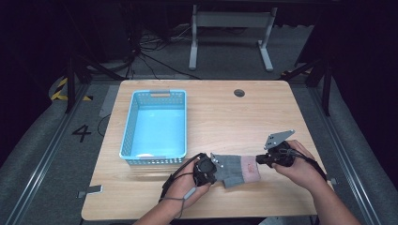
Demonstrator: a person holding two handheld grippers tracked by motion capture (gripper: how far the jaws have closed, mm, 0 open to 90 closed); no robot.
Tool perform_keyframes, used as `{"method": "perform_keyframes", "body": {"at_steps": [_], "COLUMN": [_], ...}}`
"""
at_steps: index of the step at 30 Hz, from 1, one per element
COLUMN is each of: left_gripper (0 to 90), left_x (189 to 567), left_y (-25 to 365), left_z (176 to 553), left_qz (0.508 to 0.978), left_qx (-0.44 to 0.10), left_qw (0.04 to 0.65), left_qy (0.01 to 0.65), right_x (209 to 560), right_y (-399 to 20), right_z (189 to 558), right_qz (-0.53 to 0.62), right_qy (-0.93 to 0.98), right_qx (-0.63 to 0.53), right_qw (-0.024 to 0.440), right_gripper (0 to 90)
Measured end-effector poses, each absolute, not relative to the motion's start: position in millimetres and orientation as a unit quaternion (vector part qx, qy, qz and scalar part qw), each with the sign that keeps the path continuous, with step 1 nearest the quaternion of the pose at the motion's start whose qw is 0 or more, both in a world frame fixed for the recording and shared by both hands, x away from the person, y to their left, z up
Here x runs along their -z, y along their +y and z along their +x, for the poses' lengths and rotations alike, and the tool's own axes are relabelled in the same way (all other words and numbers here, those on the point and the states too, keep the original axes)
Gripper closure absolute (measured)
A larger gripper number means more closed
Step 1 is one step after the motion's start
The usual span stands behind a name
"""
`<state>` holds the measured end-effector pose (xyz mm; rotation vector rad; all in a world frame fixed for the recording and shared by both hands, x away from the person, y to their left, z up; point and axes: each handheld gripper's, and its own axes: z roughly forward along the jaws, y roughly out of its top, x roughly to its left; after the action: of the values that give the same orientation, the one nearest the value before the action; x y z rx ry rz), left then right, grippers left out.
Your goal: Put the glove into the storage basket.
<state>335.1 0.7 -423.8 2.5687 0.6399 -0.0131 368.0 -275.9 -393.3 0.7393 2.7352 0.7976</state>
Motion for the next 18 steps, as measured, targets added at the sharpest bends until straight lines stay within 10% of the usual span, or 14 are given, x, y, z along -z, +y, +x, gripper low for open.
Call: {"method": "perform_keyframes", "body": {"at_steps": [11,18], "left_gripper": [88.3,68.0], "left_x": [431.2,431.5], "left_y": [-0.1,4.1], "left_z": [339.7,342.1], "left_qz": [0.942,0.938], "left_qx": [0.008,-0.003], "left_qw": [0.233,0.243], "left_qy": [0.242,0.247], "right_x": [408.8,410.7], "right_y": [-271.3,-275.7], "right_z": [376.1,377.8], "right_qz": [0.256,0.269], "right_qy": [0.929,0.928], "right_qx": [-0.254,-0.244], "right_qw": [0.088,0.084], "right_gripper": [87.3,78.1]}}
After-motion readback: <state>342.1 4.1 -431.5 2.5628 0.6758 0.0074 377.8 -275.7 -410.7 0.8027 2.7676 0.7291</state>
